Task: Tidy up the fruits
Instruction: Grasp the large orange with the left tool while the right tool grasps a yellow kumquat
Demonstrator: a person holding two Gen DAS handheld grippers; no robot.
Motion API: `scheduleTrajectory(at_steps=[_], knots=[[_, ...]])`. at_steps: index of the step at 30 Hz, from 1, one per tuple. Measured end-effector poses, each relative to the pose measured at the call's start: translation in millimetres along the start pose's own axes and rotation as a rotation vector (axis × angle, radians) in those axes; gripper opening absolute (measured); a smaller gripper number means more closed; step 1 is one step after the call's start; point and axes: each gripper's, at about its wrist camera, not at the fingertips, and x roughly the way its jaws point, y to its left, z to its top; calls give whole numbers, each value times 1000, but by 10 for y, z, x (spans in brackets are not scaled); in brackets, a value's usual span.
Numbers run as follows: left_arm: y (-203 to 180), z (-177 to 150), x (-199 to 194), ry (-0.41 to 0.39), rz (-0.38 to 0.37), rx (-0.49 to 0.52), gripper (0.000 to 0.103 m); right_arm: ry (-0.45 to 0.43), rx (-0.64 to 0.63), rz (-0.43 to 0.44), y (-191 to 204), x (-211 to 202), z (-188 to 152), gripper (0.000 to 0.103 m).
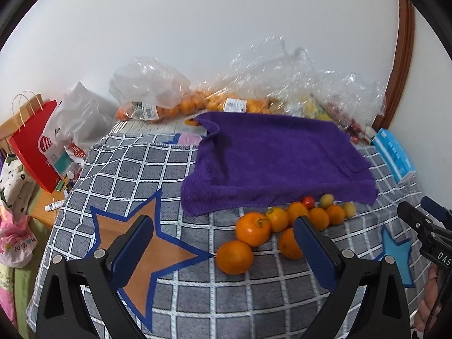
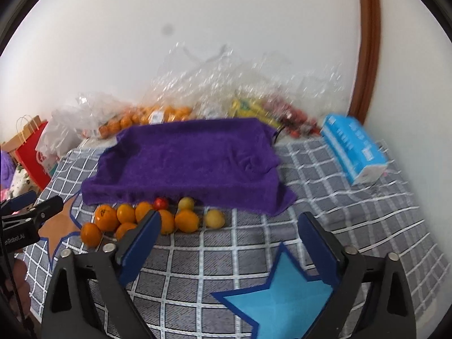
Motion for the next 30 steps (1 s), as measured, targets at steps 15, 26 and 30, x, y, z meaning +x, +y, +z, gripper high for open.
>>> scheduleTrajectory(at_steps=[15,26,30], knots=[[409,-137,482,74,-7,-90,92,99,-53,34,46,802,-95,46],[452,-193,600,104,-78,-103,91,142,-52,72,53,1076,-116,35],[442,-225,610,115,-123,-103,91,157,-56,62,68,1150,-136,35]])
